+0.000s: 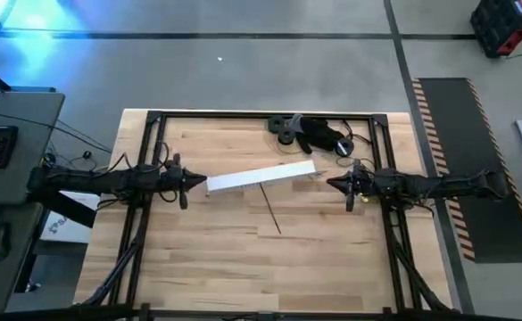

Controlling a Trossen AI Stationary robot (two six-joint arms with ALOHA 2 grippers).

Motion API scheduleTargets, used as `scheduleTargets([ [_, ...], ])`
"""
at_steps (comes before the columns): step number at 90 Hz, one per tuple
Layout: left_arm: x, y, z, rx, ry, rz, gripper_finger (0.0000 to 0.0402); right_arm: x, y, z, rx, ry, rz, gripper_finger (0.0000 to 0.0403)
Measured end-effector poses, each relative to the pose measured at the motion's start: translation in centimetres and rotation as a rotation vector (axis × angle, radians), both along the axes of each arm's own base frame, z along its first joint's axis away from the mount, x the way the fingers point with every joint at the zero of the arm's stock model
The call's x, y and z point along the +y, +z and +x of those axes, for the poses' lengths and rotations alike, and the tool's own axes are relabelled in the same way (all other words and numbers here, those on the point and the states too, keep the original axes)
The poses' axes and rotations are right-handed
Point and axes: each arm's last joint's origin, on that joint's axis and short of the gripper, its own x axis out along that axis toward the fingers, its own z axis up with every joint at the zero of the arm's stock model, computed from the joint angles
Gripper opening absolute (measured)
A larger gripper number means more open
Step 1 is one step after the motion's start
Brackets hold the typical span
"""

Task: Ziptie cables
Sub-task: Return to Home Position

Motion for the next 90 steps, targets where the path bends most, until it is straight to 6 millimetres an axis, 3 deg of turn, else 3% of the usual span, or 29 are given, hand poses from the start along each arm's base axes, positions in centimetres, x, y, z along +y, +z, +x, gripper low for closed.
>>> scheduleTargets([
  [40,0.0,0.0,0.0,-0.004,0.009,-0.006,0.0000,0.3,0.2,-0.1,-0.019,0.032,0.004,0.0000],
  [74,-0.7,2.8,-1.8,-0.326,-0.052,-0.020,0.0000,0.7,3.0,-1.8,-0.346,0.110,0.011,0.0000],
  [90,-0.7,3.3,-1.8,-0.378,-0.045,-0.023,0.0000,0.6,3.4,-1.8,-0.391,0.108,0.009,0.0000],
])
